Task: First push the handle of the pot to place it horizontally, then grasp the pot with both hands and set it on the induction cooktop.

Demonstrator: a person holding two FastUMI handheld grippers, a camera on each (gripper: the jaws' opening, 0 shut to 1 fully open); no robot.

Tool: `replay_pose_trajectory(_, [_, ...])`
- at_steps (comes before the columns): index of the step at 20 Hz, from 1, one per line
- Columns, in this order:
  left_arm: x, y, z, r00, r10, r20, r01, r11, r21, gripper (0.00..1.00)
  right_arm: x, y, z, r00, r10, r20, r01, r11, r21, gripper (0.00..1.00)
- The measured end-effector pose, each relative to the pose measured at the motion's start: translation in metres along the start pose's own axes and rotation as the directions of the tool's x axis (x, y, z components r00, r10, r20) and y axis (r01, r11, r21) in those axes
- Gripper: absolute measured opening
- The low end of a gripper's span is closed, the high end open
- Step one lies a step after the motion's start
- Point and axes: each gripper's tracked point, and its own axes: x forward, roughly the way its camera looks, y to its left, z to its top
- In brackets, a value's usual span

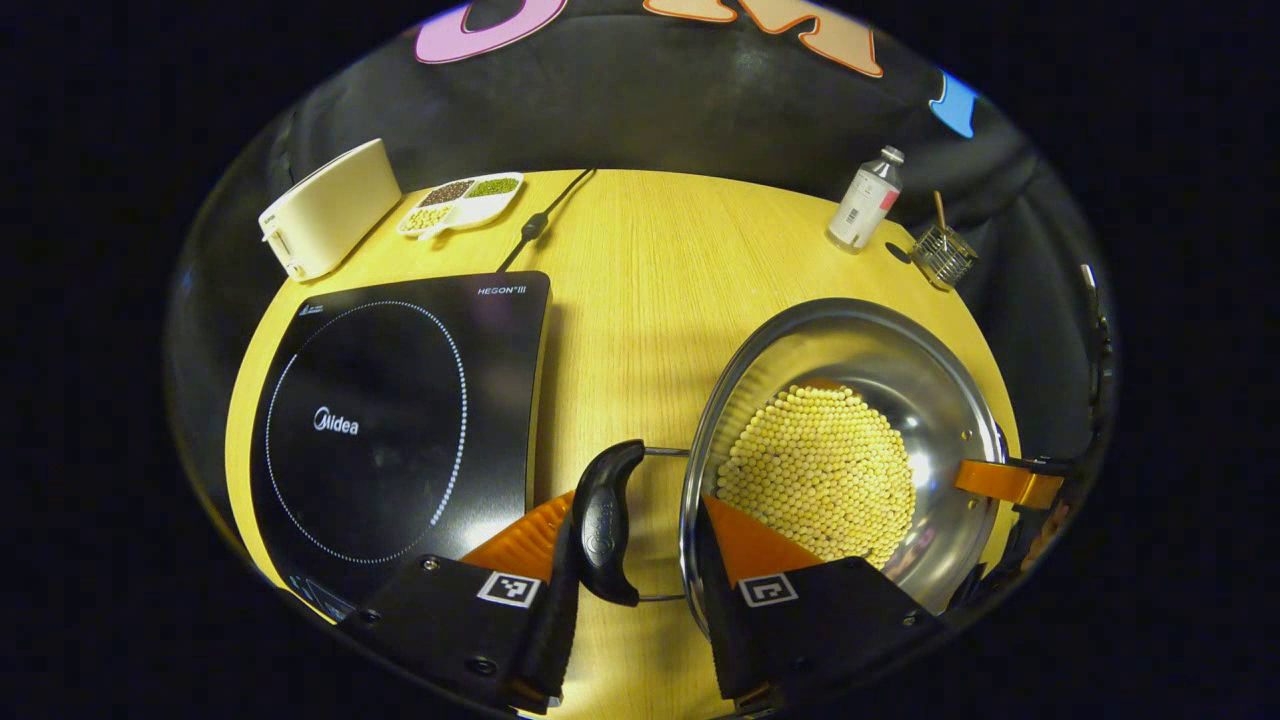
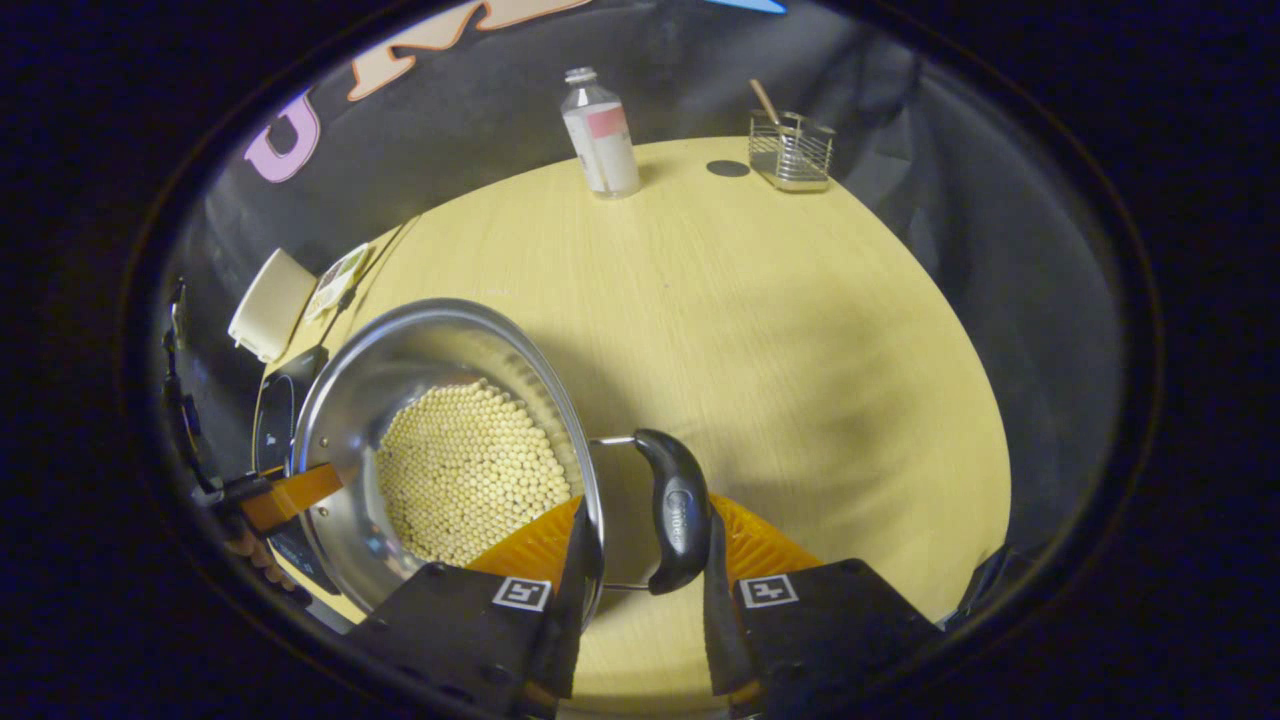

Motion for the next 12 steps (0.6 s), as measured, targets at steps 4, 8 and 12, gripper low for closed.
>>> replay_pose_trajectory(4, [-0.019,0.003,-0.007,0.999,0.031,-0.017,-0.032,0.999,-0.015,0.57,0.001,-0.002,0.003,0.999,0.031,-0.008,-0.031,0.999,-0.013,0.50])
replay_pose_trajectory(8, [-0.039,0.017,-0.008,0.998,0.067,0.000,-0.067,0.998,-0.019,0.57,0.007,-0.002,0.003,0.997,0.078,-0.017,-0.079,0.997,-0.025,0.53])
replay_pose_trajectory(12, [-0.056,0.038,-0.007,0.995,0.096,0.020,-0.095,0.995,-0.029,0.57,0.008,-0.007,0.007,0.994,0.109,-0.017,-0.109,0.993,-0.040,0.50])
